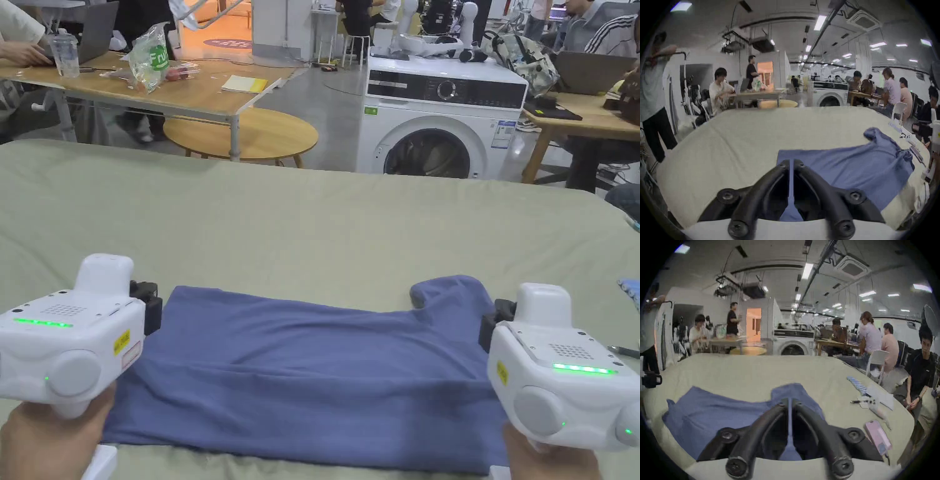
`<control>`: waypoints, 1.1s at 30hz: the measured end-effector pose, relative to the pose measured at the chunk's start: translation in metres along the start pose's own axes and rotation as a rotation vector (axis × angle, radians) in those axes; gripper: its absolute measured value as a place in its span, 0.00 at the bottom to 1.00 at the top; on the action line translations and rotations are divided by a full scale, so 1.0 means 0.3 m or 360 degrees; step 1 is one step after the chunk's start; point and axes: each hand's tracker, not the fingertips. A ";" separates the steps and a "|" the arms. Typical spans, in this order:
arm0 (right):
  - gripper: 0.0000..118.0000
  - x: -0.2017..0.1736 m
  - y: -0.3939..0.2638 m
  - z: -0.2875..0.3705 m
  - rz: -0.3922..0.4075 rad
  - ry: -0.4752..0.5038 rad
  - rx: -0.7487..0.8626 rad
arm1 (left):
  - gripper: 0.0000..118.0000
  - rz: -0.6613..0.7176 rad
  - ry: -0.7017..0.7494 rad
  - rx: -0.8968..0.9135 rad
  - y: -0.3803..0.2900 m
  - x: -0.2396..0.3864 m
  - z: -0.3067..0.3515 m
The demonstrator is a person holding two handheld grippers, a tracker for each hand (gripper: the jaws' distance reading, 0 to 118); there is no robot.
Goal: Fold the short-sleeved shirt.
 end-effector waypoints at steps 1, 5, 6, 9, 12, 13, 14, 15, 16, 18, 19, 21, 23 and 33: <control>0.00 -0.021 0.003 -0.008 -0.0002 0.0004 0.0013 | 0.00 0.0007 -0.0015 -0.0014 0.012 -0.002 -0.024; 0.00 -0.077 0.028 -0.067 0.0039 0.0060 -0.0006 | 0.00 0.0042 -0.0043 -0.0112 0.065 -0.035 -0.160; 0.00 -0.088 0.033 -0.085 0.0045 0.0066 -0.0020 | 0.00 0.0014 -0.0041 -0.0211 0.080 -0.049 -0.215; 0.00 -0.101 0.038 -0.138 0.0061 0.0090 -0.0067 | 0.00 0.0058 -0.0117 -0.0466 0.126 -0.108 -0.396; 0.00 -0.111 0.031 -0.193 0.0098 0.0102 -0.0123 | 0.00 0.0158 -0.0143 -0.0690 0.158 -0.179 -0.582; 0.00 -0.111 0.027 -0.210 0.0103 0.0112 -0.0147 | 0.00 0.0179 -0.0137 -0.0781 0.172 -0.185 -0.638; 0.00 -0.109 0.023 -0.224 0.0100 0.0124 -0.0162 | 0.00 0.0171 -0.0157 -0.0804 0.178 -0.200 -0.681; 0.00 -0.108 0.018 -0.237 0.0105 0.0133 -0.0182 | 0.03 0.0179 -0.0168 -0.0829 0.186 -0.211 -0.720; 0.00 -0.108 0.012 -0.248 0.0115 0.0136 -0.0208 | 0.13 0.0180 -0.0179 -0.0888 0.201 -0.212 -0.759; 0.00 -0.102 -0.001 -0.267 0.0129 0.0135 -0.0232 | 0.49 0.0211 -0.0218 -0.0971 0.223 -0.217 -0.823; 0.00 -0.097 -0.007 -0.276 0.0135 0.0132 -0.0251 | 0.53 0.0232 -0.0244 -0.1018 0.224 -0.220 -0.854; 0.00 -0.084 -0.018 -0.285 0.0134 0.0127 -0.0281 | 0.53 0.0216 -0.0202 -0.1126 0.215 -0.200 -0.909; 0.00 -0.067 -0.028 -0.292 0.0126 0.0119 -0.0307 | 0.54 0.0140 -0.0175 -0.1226 0.190 -0.170 -0.952; 0.00 0.076 0.016 -0.353 0.0030 0.0037 -0.0438 | 0.00 -0.0044 -0.0115 -0.1064 0.179 -0.076 -0.896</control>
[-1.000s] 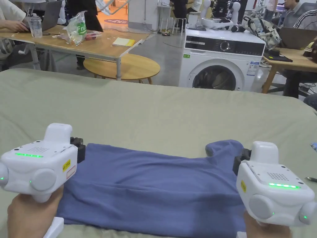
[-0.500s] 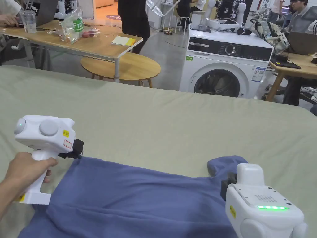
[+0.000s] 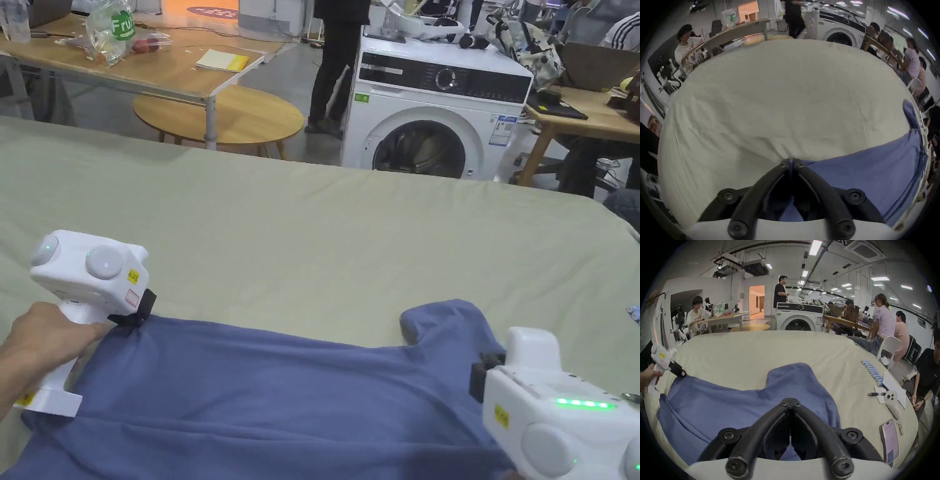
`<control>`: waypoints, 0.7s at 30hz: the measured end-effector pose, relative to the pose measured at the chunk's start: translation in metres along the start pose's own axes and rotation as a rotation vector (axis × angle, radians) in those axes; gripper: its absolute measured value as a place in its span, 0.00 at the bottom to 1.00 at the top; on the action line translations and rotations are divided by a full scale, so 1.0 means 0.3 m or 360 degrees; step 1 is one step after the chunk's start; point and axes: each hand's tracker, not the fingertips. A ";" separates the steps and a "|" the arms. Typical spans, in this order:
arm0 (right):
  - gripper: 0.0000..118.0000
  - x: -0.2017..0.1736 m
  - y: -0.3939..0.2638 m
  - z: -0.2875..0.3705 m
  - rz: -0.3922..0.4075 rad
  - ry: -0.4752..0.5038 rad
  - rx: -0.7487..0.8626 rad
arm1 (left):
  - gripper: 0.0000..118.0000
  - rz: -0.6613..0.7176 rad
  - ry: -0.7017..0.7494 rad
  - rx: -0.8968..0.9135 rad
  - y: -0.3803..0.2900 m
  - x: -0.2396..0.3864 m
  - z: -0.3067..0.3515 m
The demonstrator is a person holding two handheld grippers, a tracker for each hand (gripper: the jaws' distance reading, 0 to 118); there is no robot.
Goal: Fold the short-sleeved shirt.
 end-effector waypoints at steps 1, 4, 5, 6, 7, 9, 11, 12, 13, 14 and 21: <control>0.00 0.023 0.022 -0.011 -0.0021 -0.0003 -0.0018 | 0.00 0.0008 -0.0009 0.0042 -0.015 0.003 0.019; 0.00 0.086 0.097 -0.072 -0.0029 -0.0007 -0.0091 | 0.00 -0.0015 -0.0014 0.0119 -0.052 0.001 0.072; 0.05 0.104 0.122 -0.099 -0.0019 -0.0018 -0.0128 | 0.00 0.0003 -0.0044 0.0155 -0.064 -0.002 0.092; 0.21 0.129 0.151 -0.137 -0.0022 -0.0021 -0.0164 | 0.00 0.0037 -0.0062 0.0167 -0.074 -0.010 0.114; 0.34 0.144 0.177 -0.172 0.0003 -0.0043 -0.0221 | 0.00 0.0049 -0.0090 0.0200 -0.089 -0.015 0.136; 0.49 0.174 0.213 -0.254 0.0044 -0.0081 -0.0294 | 0.00 0.0056 -0.0087 0.0239 -0.117 -0.025 0.163; 0.49 0.189 0.229 -0.344 0.0091 -0.0080 -0.0414 | 0.00 0.0072 -0.0102 0.0280 -0.144 -0.033 0.190; 0.49 0.200 0.229 -0.390 0.0084 -0.0032 -0.0468 | 0.00 0.0075 -0.0111 0.0286 -0.158 -0.040 0.190; 0.49 0.212 0.229 -0.440 0.0067 0.0029 -0.0560 | 0.00 0.0080 -0.0110 0.0298 -0.170 -0.043 0.197; 0.49 0.216 0.222 -0.476 0.0055 0.0031 -0.0620 | 0.00 0.0088 -0.0114 0.0311 -0.181 -0.045 0.203; 0.31 0.240 0.168 -0.580 -0.0004 0.0077 -0.0766 | 0.00 0.0128 -0.0137 0.0326 -0.213 -0.048 0.191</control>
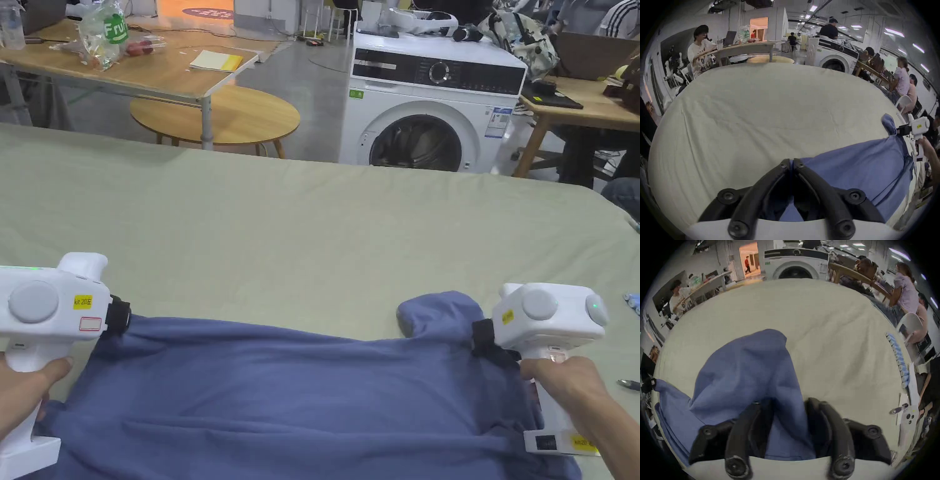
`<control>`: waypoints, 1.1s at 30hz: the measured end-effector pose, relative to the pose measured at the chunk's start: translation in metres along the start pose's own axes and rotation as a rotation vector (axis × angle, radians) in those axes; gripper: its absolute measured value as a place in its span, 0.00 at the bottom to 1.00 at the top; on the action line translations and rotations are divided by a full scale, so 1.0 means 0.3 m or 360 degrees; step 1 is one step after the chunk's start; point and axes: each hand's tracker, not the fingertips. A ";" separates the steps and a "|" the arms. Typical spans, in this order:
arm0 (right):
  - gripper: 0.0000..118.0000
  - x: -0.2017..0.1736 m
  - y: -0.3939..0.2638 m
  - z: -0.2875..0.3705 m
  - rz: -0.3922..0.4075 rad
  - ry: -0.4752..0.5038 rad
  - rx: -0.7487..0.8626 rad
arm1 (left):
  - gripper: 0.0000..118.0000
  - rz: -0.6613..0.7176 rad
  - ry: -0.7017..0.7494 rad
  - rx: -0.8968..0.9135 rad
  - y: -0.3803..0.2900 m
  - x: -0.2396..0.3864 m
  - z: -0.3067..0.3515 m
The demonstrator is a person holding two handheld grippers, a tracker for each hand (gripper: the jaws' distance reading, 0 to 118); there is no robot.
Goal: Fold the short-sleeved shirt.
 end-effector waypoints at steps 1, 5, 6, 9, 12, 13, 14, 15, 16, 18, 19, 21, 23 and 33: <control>0.16 0.000 0.002 0.002 0.0010 -0.0014 0.0014 | 0.00 0.0003 0.0000 0.0001 0.001 -0.003 -0.003; 0.00 0.031 -0.019 0.024 -0.0011 0.0051 0.0037 | 0.00 0.0009 -0.0012 0.0007 0.014 -0.003 0.000; 0.00 0.036 -0.029 0.049 -0.0052 0.0075 0.0086 | 0.00 0.0014 -0.0016 0.0013 0.018 -0.006 0.009; 0.00 0.033 -0.072 0.142 -0.0090 0.0138 0.0177 | 0.00 0.0028 -0.0030 0.0051 0.021 -0.009 0.054; 0.00 0.004 -0.140 0.291 -0.0041 0.0111 0.0259 | 0.00 0.0025 -0.0042 0.0080 0.002 -0.006 0.116; 0.00 0.013 -0.160 0.324 -0.0048 0.0144 0.0285 | 0.00 0.0016 -0.0048 0.0088 -0.011 -0.008 0.144; 0.00 0.020 -0.181 0.355 -0.0067 0.0155 0.0333 | 0.00 0.0015 -0.0052 0.0103 -0.027 -0.009 0.172; 0.00 0.018 -0.214 0.396 -0.0057 0.0145 0.0344 | 0.00 0.0017 -0.0057 0.0116 -0.046 -0.009 0.204; 0.00 0.015 -0.248 0.434 -0.0051 0.0128 0.0382 | 0.00 0.0020 -0.0064 0.0133 -0.064 -0.013 0.233; 0.00 0.015 -0.310 0.513 -0.0030 0.0127 0.0429 | 0.00 0.0038 -0.0077 0.0171 -0.106 -0.024 0.298; 0.00 0.013 -0.345 0.550 -0.0031 0.0117 0.0453 | 0.00 0.0053 -0.0082 0.0195 -0.127 -0.039 0.326; 0.00 0.010 -0.418 0.624 -0.0020 0.0114 0.0490 | 0.00 0.0074 -0.0100 0.0242 -0.175 -0.054 0.390; 0.00 0.003 -0.481 0.687 -0.0004 0.0117 0.0505 | 0.00 0.0093 -0.0119 0.0269 -0.223 -0.067 0.447; 0.00 -0.028 -0.766 0.757 0.0125 -0.0008 0.0387 | 0.00 0.0135 -0.0177 0.0156 -0.483 -0.123 0.503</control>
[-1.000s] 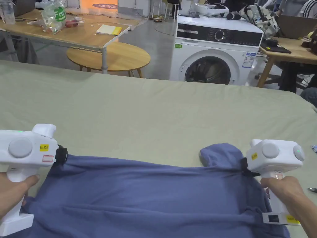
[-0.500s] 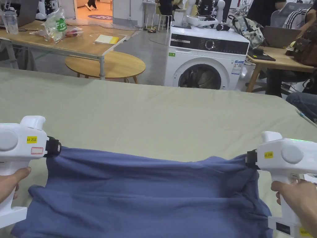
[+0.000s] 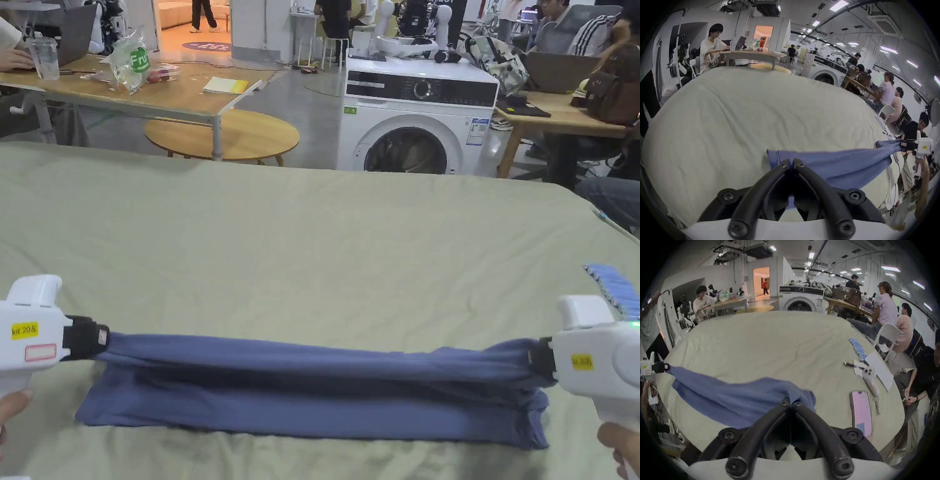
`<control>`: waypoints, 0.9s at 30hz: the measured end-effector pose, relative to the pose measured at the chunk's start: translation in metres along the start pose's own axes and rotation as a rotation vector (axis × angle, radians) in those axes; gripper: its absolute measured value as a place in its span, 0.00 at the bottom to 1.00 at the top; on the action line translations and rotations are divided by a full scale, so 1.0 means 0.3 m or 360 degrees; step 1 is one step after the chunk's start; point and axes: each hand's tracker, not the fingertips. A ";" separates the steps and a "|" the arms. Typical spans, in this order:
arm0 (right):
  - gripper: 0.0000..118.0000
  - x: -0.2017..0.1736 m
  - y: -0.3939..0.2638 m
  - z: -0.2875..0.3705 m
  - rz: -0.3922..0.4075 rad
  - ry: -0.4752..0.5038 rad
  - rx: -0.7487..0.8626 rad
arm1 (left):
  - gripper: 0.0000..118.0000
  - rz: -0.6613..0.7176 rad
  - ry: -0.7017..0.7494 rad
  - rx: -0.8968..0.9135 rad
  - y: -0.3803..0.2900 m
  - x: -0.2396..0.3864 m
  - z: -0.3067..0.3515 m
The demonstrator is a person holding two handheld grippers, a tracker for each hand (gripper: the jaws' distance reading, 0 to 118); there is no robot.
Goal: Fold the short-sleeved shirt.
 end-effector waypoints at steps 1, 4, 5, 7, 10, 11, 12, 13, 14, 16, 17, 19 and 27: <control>0.00 0.013 -0.026 -0.039 0.0022 -0.0037 -0.0038 | 0.00 0.0000 0.0009 -0.0025 -0.027 -0.007 -0.011; 0.00 0.011 -0.093 -0.110 0.0080 -0.0113 -0.0113 | 0.00 -0.0014 0.0032 -0.0117 -0.075 -0.013 -0.055; 0.00 0.015 -0.108 -0.141 0.0076 -0.0114 -0.0139 | 0.00 -0.0030 0.0046 -0.0153 -0.086 -0.010 -0.072; 0.00 0.022 -0.137 -0.209 0.0062 -0.0127 -0.0198 | 0.00 -0.0089 0.0091 -0.0241 -0.101 0.002 -0.118; 0.00 0.020 -0.164 -0.270 0.0068 -0.0137 -0.0260 | 0.00 -0.0142 0.0143 -0.0353 -0.119 0.016 -0.175; 0.00 0.016 -0.170 -0.281 0.0077 -0.0135 -0.0254 | 0.00 -0.0140 0.0147 -0.0354 -0.125 0.018 -0.185; 0.00 0.009 -0.172 -0.284 0.0089 -0.0150 -0.0245 | 0.00 -0.0139 0.0146 -0.0337 -0.130 0.021 -0.187; 0.00 -0.002 -0.169 -0.269 0.0103 -0.0166 -0.0236 | 0.00 -0.0137 0.0157 -0.0328 -0.132 0.025 -0.185; 0.00 -0.007 -0.165 -0.270 0.0121 -0.0182 -0.0228 | 0.00 -0.0134 0.0164 -0.0327 -0.128 0.028 -0.181; 0.17 -0.015 -0.150 -0.268 0.0146 -0.0215 -0.0244 | 0.10 -0.0136 0.0172 -0.0339 -0.110 0.032 -0.174; 0.28 -0.023 -0.141 -0.251 0.0152 -0.0256 -0.0252 | 0.19 -0.0117 0.0171 -0.0351 -0.094 0.033 -0.167; 0.44 -0.035 -0.107 -0.198 0.0134 -0.0336 -0.0161 | 0.35 -0.0101 0.0154 -0.0291 -0.069 0.052 -0.138; 0.45 -0.178 0.023 -0.022 -0.0024 -0.0303 0.0530 | 0.36 -0.0225 0.0194 0.0312 0.016 0.223 -0.035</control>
